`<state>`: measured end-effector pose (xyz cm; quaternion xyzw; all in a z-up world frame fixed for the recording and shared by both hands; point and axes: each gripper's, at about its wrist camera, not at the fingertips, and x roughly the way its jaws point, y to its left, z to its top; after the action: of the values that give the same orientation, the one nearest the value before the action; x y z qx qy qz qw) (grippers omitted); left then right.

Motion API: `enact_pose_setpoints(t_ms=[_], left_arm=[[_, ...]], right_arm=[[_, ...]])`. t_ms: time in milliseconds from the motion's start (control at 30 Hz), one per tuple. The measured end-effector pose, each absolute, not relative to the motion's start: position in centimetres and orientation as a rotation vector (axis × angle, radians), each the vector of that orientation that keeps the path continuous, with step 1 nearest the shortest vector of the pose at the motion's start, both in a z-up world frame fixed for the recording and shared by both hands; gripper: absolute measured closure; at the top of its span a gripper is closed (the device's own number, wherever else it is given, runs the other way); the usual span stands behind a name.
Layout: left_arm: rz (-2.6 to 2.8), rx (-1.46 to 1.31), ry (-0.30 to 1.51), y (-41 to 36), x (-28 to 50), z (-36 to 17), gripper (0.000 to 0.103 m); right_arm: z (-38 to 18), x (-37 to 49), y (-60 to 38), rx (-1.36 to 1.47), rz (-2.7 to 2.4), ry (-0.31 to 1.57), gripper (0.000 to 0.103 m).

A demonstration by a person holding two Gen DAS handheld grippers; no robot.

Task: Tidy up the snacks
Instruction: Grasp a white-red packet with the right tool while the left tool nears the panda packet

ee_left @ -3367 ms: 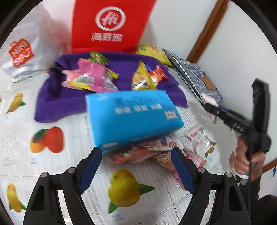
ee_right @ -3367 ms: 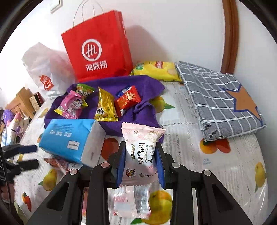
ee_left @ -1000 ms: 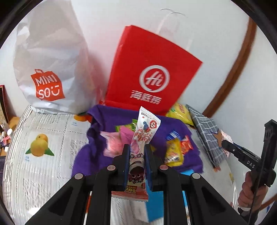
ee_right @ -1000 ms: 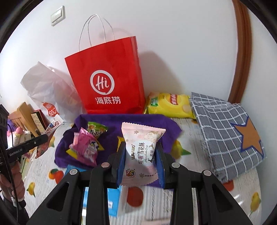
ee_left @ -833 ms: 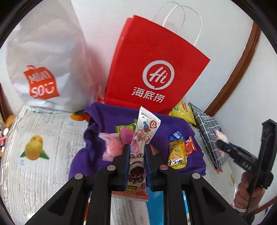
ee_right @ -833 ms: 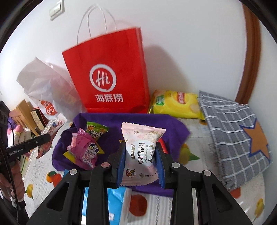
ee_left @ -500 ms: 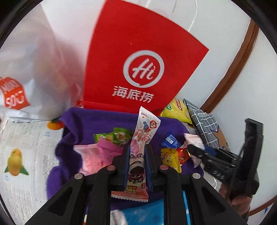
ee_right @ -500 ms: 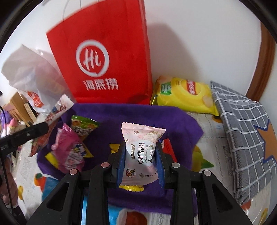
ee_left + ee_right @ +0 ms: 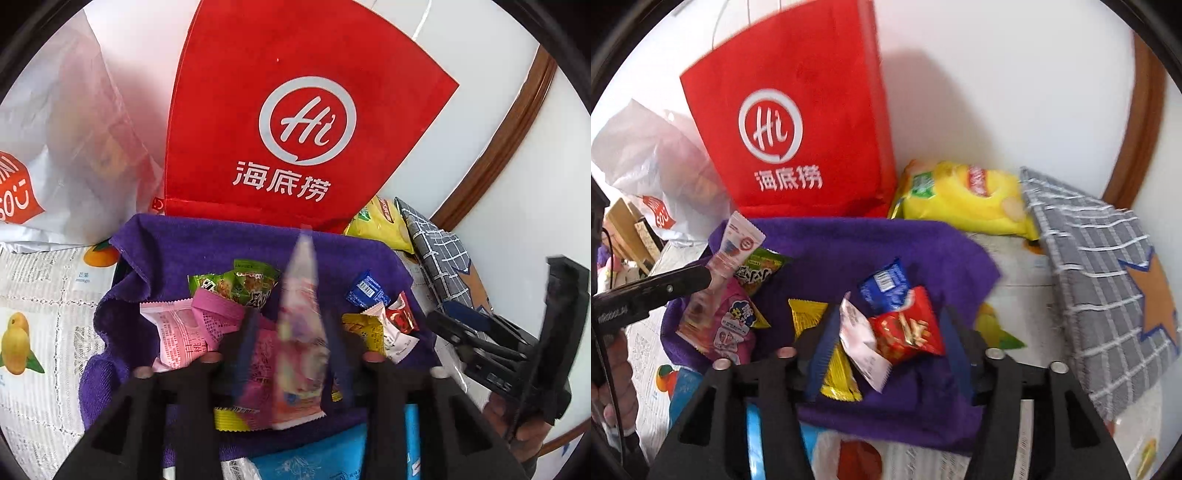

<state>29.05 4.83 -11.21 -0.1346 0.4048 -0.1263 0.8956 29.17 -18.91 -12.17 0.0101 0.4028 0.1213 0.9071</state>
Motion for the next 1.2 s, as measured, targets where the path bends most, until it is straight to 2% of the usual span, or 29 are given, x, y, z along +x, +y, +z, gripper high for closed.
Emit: enact_pose_setpoints(t_ms=[33, 67, 233, 500, 800, 1200], left_arm=[[-0.256, -0.277, 0.832, 4.8, 28.9, -11.0, 0.048], [-0.247, -0.269, 0.819, 4.7, 28.5, -10.6, 0.044], [-0.234, -0.255, 0.787, 4.3, 26.6, -8.8, 0.033], [-0.280, -0.245, 0.736, 2.7, 21.2, -7.3, 0.032], [-0.302, -0.188, 0.768, 2.5, 15.9, -8.2, 0.032], [-0.274, -0.197, 0.851, 2.0, 13.1, -10.0, 0.031]], right_arm=[[-11.8, 28.6, -19.3, 0.024, 0.242, 0.824, 0.034], [-11.5, 28.0, -19.9, 0.030, 0.230, 0.817, 0.032], [-10.4, 24.9, -22.3, 0.053, 0.182, 0.817, 0.032], [-10.4, 18.8, -25.4, 0.032, 0.095, 0.814, 0.032], [-13.8, 12.9, -28.2, 0.094, 0.038, 0.898, 0.032], [-18.1, 12.0, -26.3, 0.103, 0.240, 0.998, 0.032]])
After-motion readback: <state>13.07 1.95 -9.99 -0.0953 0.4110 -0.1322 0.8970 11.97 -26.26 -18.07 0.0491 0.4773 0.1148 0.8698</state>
